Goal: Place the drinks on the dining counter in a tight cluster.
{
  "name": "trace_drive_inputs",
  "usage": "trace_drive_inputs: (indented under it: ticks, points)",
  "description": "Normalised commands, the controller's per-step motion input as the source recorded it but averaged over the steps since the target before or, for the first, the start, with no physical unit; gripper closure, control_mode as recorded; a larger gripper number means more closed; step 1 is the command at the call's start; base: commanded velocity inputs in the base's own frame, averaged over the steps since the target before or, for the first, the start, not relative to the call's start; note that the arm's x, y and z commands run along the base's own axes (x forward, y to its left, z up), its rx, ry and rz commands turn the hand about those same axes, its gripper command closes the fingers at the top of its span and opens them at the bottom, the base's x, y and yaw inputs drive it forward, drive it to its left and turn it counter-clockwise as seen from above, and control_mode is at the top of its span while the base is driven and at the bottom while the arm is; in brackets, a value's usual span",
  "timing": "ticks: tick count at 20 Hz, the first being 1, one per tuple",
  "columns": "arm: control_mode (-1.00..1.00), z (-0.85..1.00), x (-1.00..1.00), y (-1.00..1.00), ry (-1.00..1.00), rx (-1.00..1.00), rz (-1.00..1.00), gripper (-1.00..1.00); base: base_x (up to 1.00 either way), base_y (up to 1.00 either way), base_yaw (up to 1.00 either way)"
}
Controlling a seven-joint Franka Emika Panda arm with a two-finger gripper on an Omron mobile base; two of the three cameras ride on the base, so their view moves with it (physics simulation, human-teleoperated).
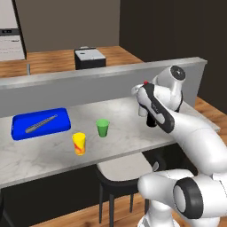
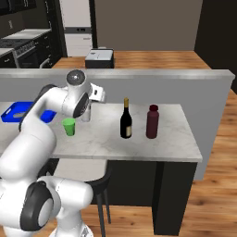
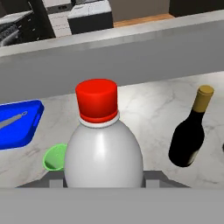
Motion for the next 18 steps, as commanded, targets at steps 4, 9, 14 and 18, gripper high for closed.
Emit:
trace_drive_inputs:
  ticks: [4,9,14,18]
  points:
    - [-1.00,-0.25,0.06,-0.01,-0.04,-0.14,-0.07,1.00,0.00,0.00,0.00]
    - [-1.00,-0.45,0.02,-0.06,-0.10,-0.06,-0.03,1.00,0.00,0.00,0.00]
    - [-1.00,-0.53,0.03,-0.02,-0.08,0.00,-0.02,1.00,0.00,0.00,0.00]
    - [-1.00,-0.43,0.01,0.00,-0.10,0.00,0.00,1.00,0.00,0.00,0.00]
